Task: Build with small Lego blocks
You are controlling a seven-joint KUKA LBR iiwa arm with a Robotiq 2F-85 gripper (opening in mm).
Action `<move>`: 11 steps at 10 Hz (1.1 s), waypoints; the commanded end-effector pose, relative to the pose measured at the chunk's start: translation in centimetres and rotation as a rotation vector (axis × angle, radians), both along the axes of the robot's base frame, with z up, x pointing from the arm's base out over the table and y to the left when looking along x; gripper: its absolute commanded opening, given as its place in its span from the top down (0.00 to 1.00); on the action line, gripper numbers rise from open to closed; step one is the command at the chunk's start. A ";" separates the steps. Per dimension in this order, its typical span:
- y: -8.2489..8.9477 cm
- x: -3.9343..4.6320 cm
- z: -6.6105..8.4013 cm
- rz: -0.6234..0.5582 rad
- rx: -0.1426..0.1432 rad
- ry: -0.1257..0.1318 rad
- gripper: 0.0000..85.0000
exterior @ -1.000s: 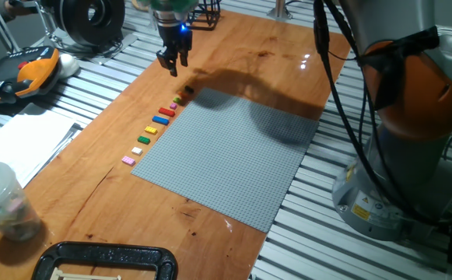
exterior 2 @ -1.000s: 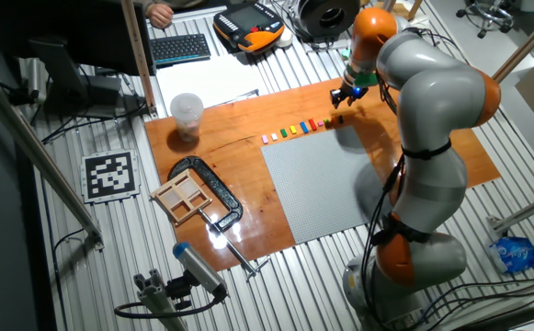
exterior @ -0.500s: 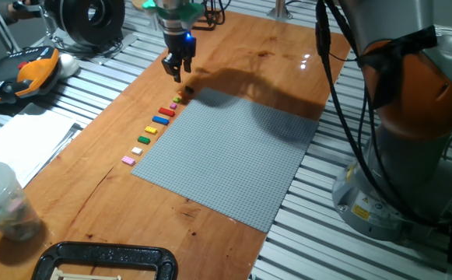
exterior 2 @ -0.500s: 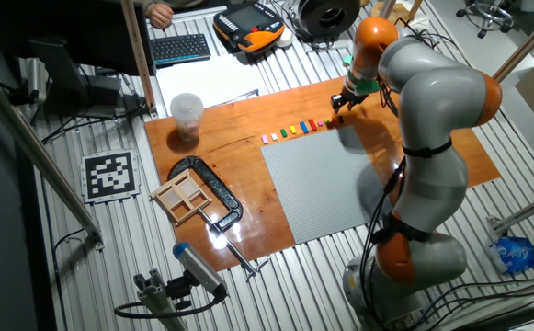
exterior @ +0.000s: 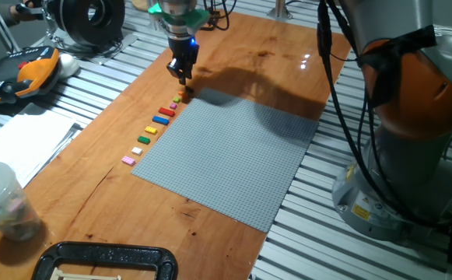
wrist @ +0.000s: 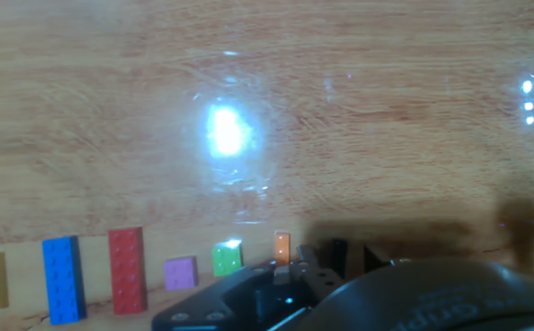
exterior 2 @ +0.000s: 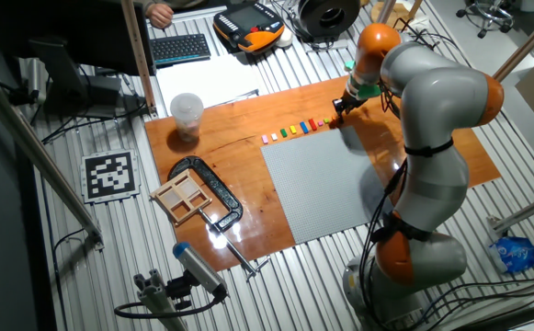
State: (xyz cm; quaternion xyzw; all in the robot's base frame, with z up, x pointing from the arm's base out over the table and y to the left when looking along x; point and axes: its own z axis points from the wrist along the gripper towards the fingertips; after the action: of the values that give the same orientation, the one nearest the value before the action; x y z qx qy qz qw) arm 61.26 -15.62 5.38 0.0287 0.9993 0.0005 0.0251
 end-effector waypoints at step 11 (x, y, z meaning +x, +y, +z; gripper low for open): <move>-0.4 -0.58 -1.7 0.004 0.002 -0.008 0.60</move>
State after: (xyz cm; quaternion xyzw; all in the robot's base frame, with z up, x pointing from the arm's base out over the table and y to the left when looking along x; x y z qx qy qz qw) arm 60.68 -16.04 3.67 0.0267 0.9992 0.0017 0.0293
